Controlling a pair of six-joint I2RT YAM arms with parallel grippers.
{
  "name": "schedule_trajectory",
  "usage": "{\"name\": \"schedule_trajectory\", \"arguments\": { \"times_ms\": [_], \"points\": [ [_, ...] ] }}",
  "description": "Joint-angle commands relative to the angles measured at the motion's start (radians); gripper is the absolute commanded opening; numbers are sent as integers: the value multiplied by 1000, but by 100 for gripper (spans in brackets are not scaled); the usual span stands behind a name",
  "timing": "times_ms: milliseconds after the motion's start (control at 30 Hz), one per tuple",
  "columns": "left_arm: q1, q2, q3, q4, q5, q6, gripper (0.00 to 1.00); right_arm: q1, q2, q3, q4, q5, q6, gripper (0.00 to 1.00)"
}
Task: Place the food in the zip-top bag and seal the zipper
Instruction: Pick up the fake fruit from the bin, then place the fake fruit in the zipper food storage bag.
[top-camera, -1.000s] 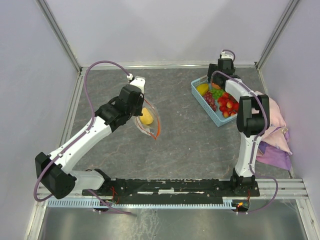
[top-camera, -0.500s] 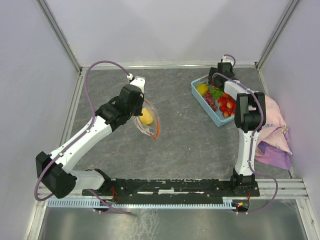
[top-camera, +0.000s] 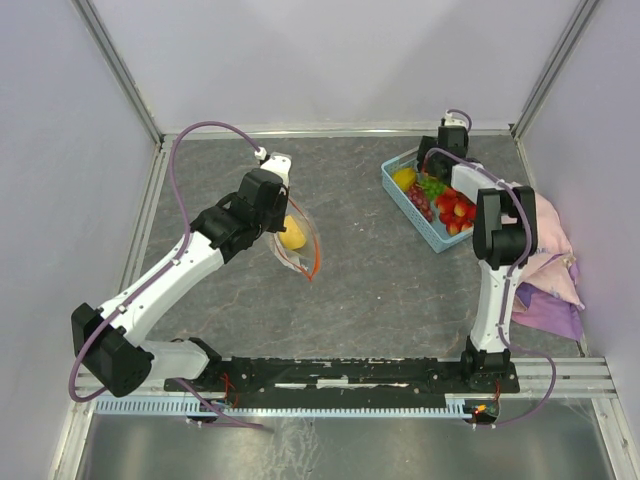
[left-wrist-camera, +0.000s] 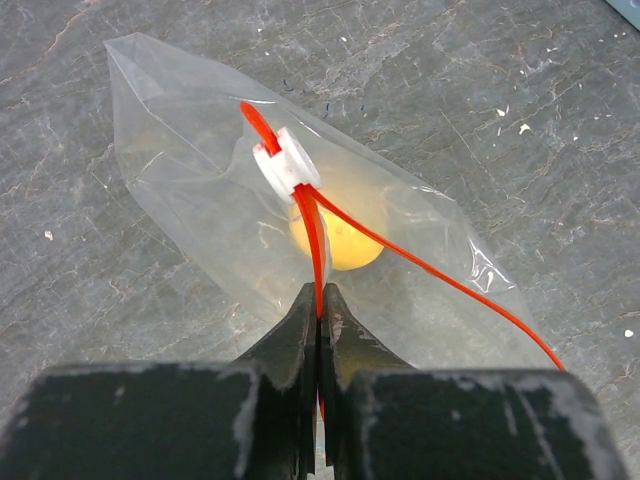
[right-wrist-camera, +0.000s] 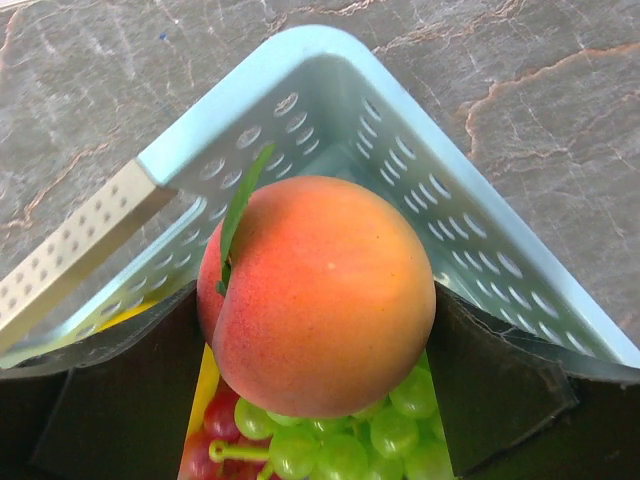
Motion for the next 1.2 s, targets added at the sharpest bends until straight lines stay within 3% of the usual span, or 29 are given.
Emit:
{"name": "schedule_trajectory", "arguments": {
  "times_ms": [0, 267, 600, 1167],
  "points": [
    [6, -7, 44, 15, 17, -26, 3, -1, -166, -61, 39, -37, -42, 63],
    [6, -33, 46, 14, 34, -28, 3, 0, -352, -198, -13, -98, -74, 57],
    [7, -45, 51, 10, 56, -31, 3, 34, -626, -404, -37, -288, -33, 55],
    [8, -45, 48, 11, 54, -36, 3, 310, -1012, -565, -77, -485, 57, 54]
  ]
}}
